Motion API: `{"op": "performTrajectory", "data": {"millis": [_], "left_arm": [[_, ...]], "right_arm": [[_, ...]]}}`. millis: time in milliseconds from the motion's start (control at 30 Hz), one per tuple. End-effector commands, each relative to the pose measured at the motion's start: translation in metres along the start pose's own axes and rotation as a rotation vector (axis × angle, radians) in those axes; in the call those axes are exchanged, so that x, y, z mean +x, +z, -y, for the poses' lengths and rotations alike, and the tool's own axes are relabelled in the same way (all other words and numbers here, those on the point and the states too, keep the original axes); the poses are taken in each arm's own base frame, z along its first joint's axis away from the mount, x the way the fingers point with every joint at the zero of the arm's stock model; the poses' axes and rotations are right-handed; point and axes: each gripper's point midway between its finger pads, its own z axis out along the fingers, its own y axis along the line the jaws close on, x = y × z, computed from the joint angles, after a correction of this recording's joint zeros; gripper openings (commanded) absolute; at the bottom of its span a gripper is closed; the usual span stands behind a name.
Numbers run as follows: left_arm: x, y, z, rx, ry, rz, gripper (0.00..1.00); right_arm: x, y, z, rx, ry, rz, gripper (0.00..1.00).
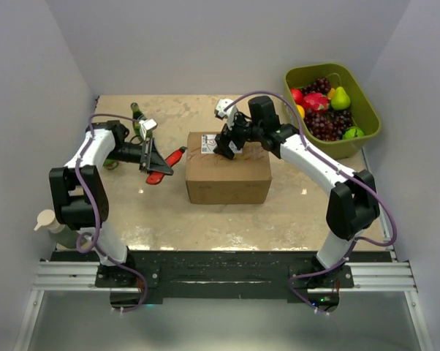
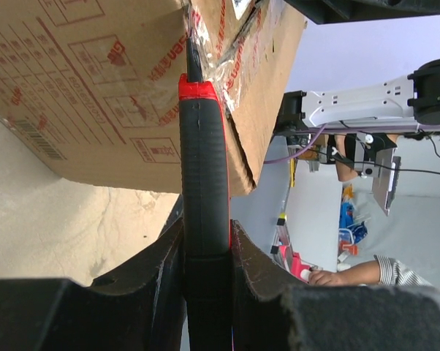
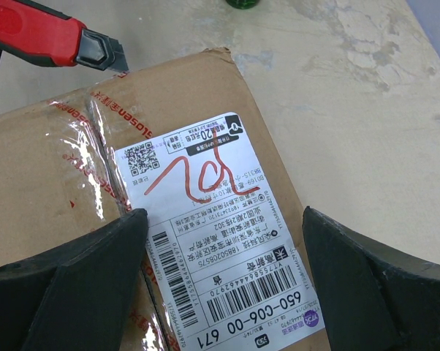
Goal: Unpack the express box
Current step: Cut the express box at the center of the board.
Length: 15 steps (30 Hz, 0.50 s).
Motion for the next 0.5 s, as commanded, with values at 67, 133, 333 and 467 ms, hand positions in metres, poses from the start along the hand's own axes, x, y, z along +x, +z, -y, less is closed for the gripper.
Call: {"op": "performTrajectory", "data": {"millis": [67, 133, 333, 467], "left_arm": [[0.012, 0.005, 0.021, 0.035, 0.027, -0.015, 0.00], [0.014, 0.008, 0.022, 0.040, 0.027, -0.025, 0.00], [0.020, 0.015, 0.026, 0.050, 0.028, -0.051, 0.00], [0.024, 0.016, 0.026, 0.049, 0.022, -0.055, 0.00]], "right_arm": [[0.027, 0.005, -0.002, -0.011, 0.021, -0.084, 0.91], [0.028, 0.006, -0.003, -0.012, 0.021, -0.085, 0.91], [0.029, 0.005, -0.005, -0.016, 0.021, -0.085, 0.91], [0.030, 0.003, -0.005, -0.015, 0.022, -0.086, 0.91]]}}
